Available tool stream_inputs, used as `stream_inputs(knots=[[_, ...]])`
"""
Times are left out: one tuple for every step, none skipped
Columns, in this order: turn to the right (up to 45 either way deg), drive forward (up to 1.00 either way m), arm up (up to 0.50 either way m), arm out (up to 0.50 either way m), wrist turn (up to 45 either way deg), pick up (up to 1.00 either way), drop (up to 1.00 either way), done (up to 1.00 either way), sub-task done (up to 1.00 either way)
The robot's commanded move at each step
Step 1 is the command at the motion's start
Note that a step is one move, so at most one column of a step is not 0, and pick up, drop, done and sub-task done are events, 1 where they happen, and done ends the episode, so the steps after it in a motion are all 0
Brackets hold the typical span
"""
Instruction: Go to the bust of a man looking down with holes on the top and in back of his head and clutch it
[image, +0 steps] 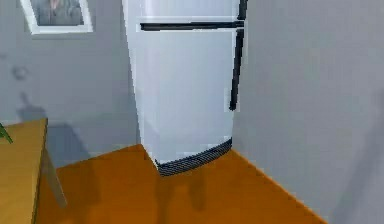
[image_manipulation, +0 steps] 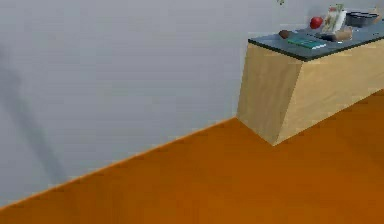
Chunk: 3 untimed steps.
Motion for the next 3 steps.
stream_inputs(knots=[[0.0,0.55,0.00,0.00,0.0,0.00,0.00,0.00,0.00],[-30.0,0.00,0.00,0.00,0.0,0.00,0.00,0.00,0.00],[0.0,0.35,0.00,0.00,0.0,0.00,0.00,0.00,0.00]])
